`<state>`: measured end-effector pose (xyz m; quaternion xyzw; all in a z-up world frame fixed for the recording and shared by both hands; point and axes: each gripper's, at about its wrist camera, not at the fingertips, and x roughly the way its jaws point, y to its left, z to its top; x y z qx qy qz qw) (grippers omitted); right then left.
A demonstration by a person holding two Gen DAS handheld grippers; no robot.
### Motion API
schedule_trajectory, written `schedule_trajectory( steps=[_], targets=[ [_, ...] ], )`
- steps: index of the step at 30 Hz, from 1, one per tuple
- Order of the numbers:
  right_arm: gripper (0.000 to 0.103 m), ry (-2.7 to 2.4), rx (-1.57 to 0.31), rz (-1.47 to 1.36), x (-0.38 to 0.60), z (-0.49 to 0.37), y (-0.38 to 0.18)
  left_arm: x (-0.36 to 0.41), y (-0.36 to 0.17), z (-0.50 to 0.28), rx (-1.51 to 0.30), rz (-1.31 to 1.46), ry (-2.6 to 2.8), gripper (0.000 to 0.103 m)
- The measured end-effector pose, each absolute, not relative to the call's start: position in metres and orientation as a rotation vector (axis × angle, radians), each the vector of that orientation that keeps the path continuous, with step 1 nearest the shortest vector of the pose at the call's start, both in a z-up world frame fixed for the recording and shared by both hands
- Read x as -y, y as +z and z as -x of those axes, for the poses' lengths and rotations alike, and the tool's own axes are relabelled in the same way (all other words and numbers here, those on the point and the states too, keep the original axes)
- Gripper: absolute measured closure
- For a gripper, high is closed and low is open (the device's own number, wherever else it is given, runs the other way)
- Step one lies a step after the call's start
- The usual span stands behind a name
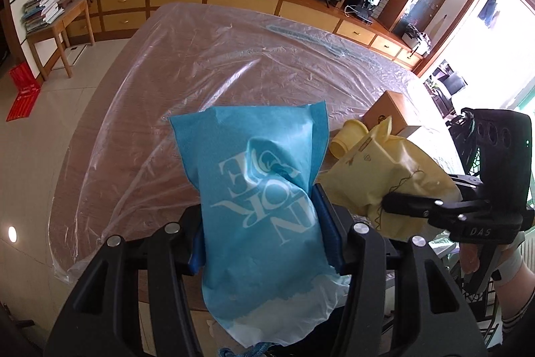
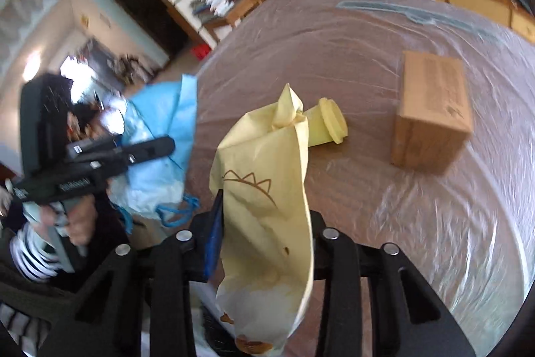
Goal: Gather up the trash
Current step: 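Carry the blue bag and yellow bag over the black bin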
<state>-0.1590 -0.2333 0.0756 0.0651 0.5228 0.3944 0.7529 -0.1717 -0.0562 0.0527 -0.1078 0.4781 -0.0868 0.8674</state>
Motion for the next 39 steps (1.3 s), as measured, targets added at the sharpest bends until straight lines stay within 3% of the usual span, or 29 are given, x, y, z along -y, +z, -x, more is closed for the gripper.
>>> schedule_trajectory(
  steps=[10, 23, 39],
  targets=[
    [0.072, 0.821, -1.053, -0.38, 0.291, 0.187, 0.094, 0.076, 0.06, 0.186, -0.997, 0.203, -0.275, 0.048],
    [0.071, 0.741, -1.035, -0.318, 0.331, 0.263, 0.112, 0.118, 0.067, 0.239, -1.012, 0.083, -0.408, 0.049],
    [0.072, 0.698, -1.162, -0.205, 0.329, 0.314, 0.08, 0.155, 0.039, 0.29, -1.085, -0.081, -0.521, 0.059]
  ],
)
